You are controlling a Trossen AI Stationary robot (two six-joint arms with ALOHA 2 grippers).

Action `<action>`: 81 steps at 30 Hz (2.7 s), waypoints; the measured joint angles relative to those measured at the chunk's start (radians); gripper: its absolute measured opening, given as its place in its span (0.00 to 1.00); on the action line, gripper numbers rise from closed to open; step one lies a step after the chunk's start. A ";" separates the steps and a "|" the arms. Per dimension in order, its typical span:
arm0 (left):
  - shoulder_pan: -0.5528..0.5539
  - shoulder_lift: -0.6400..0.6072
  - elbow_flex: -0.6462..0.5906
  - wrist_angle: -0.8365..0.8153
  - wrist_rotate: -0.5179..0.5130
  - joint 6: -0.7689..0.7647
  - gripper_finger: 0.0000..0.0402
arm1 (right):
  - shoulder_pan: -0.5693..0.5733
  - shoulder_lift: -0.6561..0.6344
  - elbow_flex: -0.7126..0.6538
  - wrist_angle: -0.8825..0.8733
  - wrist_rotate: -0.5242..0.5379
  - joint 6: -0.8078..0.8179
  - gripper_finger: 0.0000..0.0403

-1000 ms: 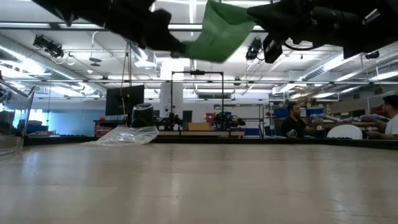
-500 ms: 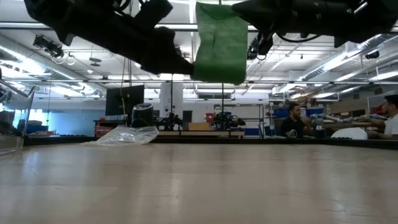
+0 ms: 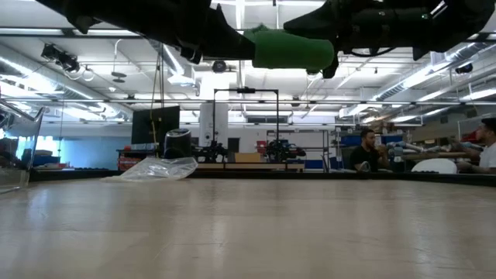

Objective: Roll bandage
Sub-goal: Roll the green bandage

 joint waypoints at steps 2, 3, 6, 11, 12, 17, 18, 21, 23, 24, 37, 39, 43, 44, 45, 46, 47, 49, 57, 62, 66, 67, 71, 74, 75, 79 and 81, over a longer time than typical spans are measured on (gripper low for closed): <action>-0.006 0.000 0.000 0.000 0.009 -0.010 0.01 | 0.000 0.000 0.000 0.000 0.016 0.000 0.29; -0.009 0.000 0.000 0.000 0.015 -0.017 0.01 | 0.000 0.000 0.000 0.000 0.024 0.000 0.30; -0.015 0.000 0.000 0.000 0.040 -0.044 0.01 | -0.001 0.000 0.000 0.002 0.048 0.004 0.33; -0.034 0.000 0.000 0.002 0.065 -0.085 0.01 | -0.023 0.000 0.000 -0.001 0.088 0.020 0.37; -0.037 0.000 0.000 0.003 0.066 -0.091 0.01 | -0.028 0.000 0.000 -0.001 0.088 0.019 0.38; -0.050 -0.001 0.001 0.033 0.069 -0.148 0.01 | -0.058 -0.008 0.000 -0.016 0.033 -0.038 0.45; -0.050 -0.005 0.001 0.035 0.073 -0.164 0.01 | -0.068 -0.017 0.000 -0.031 0.019 -0.056 0.47; -0.050 -0.033 0.001 0.041 0.095 -0.216 0.01 | -0.099 -0.065 0.000 -0.152 -0.010 -0.108 0.51; -0.050 -0.059 0.001 0.040 0.095 -0.236 0.01 | -0.122 -0.108 0.000 -0.258 -0.053 -0.133 0.53; -0.050 -0.072 0.001 0.033 0.095 -0.238 0.01 | -0.129 -0.129 0.000 -0.307 -0.075 -0.144 0.53; 0.037 -0.156 0.002 0.022 0.124 -0.236 0.01 | -0.011 -0.201 -0.090 -0.273 -0.083 -0.105 0.55; 0.048 -0.156 0.002 0.025 0.132 -0.236 0.01 | 0.010 -0.192 -0.090 -0.241 -0.080 -0.105 0.57; 0.054 -0.156 0.002 0.046 0.155 -0.220 0.01 | 0.026 -0.188 -0.090 -0.216 -0.052 -0.105 0.60; 0.055 -0.157 0.007 0.042 0.156 -0.214 0.01 | 0.026 -0.188 -0.090 -0.212 -0.049 -0.105 0.60; 0.055 -0.157 0.013 0.034 0.158 -0.213 0.01 | 0.026 -0.188 -0.090 -0.209 -0.048 -0.105 0.61; 0.055 -0.157 0.018 0.028 0.161 -0.211 0.01 | 0.026 -0.188 -0.090 -0.208 -0.047 -0.103 0.61; 0.055 -0.157 0.021 0.024 0.160 -0.206 0.01 | 0.026 -0.189 -0.090 -0.208 -0.047 -0.096 0.61; 0.055 -0.157 0.031 0.023 0.160 -0.187 0.01 | 0.028 -0.195 -0.090 -0.217 -0.047 -0.085 0.61; 0.055 -0.157 0.047 0.000 0.159 -0.166 0.01 | 0.031 -0.260 -0.090 -0.347 0.027 -0.086 0.62; 0.055 -0.157 0.047 -0.006 0.156 -0.160 0.01 | 0.043 -0.298 -0.091 -0.412 0.031 -0.086 0.63; 0.059 -0.157 0.047 -0.020 0.146 -0.159 0.01 | 0.070 -0.312 -0.091 -0.395 0.031 -0.087 0.66; 0.061 -0.157 0.047 -0.019 0.146 -0.160 0.01 | 0.076 -0.310 -0.090 -0.382 0.031 -0.087 0.66; 0.073 -0.157 0.047 -0.018 0.144 -0.163 0.01 | 0.082 -0.268 -0.090 -0.296 0.033 -0.088 0.68; 0.082 -0.157 0.047 -0.018 0.155 -0.161 0.01 | 0.066 -0.203 -0.090 -0.222 0.057 -0.095 0.68; 0.086 -0.157 0.047 -0.019 0.156 -0.161 0.01 | 0.057 -0.177 -0.090 -0.201 0.058 -0.095 0.67; 0.093 -0.157 0.047 -0.018 0.160 -0.160 0.01 | 0.033 -0.080 -0.090 -0.083 0.057 -0.088 0.66; 0.093 -0.157 0.047 -0.018 0.160 -0.160 0.01 | 0.027 -0.044 -0.090 -0.019 0.057 -0.089 0.64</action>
